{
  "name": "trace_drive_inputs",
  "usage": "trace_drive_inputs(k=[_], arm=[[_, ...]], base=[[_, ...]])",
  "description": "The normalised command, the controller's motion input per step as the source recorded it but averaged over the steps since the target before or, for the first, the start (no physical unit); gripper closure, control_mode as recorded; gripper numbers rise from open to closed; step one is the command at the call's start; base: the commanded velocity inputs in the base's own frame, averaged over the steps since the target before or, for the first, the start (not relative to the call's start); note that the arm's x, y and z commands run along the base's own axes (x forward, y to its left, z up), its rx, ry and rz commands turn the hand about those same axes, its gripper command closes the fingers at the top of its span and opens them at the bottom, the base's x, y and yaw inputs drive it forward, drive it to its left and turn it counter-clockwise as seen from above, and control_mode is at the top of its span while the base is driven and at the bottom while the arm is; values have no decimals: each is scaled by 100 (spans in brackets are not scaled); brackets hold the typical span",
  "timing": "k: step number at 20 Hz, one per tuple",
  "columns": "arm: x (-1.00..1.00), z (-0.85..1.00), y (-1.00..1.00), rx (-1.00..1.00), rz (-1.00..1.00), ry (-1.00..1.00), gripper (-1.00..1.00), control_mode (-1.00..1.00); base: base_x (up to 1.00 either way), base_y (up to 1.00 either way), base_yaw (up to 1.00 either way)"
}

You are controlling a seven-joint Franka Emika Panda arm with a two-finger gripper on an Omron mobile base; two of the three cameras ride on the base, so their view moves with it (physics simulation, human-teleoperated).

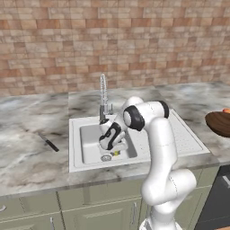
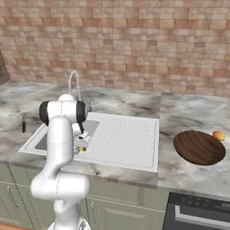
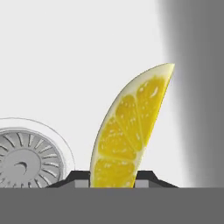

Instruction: Pick the lemon wedge from the sink and place it in the bowl. Then pick the bowl and place it in the microwave. Then close the microwave door and press the start button.

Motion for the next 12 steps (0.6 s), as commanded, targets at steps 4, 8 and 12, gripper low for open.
trace_drive_inputs(k=[4, 8, 12], arm=[[-64, 90, -13, 4, 0, -11, 100, -100], [-53, 100, -11, 3, 0, -6, 100, -100], [-46, 100, -13, 2, -1, -1, 100, -100]], base=[[0, 0, 0], [0, 0, 0], [0, 0, 0]])
